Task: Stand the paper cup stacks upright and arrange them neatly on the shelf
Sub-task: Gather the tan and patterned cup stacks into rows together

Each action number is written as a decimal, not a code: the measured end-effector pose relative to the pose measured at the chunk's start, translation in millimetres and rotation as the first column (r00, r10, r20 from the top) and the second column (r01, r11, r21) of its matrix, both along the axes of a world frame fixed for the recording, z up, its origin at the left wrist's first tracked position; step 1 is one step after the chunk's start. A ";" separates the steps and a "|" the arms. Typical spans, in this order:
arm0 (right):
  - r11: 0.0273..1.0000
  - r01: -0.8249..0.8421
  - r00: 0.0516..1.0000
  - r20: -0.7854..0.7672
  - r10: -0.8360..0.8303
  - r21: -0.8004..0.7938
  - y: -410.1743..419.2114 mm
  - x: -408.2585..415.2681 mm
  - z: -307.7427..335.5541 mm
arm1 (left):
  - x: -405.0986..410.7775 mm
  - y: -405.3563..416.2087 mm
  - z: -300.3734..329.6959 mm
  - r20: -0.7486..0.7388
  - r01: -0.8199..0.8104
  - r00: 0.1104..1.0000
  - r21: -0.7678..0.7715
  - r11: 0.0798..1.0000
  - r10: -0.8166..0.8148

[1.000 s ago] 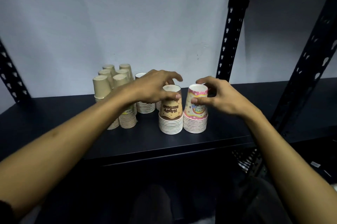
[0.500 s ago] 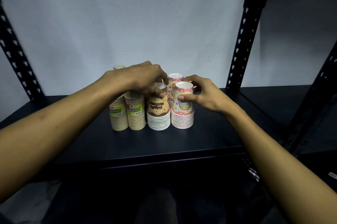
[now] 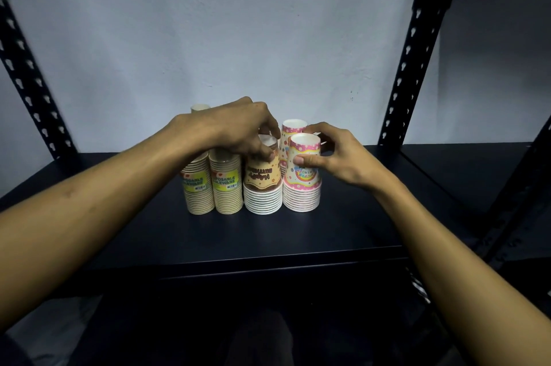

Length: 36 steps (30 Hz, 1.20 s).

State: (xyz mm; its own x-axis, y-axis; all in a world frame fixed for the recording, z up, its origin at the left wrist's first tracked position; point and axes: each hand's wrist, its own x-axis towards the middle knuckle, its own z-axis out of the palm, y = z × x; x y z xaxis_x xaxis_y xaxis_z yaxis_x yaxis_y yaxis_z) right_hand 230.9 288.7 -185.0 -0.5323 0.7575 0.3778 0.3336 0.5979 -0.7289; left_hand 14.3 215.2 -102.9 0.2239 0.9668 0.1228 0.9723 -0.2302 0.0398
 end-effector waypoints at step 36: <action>0.998 0.060 0.998 -0.030 -0.060 0.027 -11.6 0.1 -12.4 | 7.4 -9.0 -7.6 -0.030 -0.030 0.999 0.035 0.999 0.031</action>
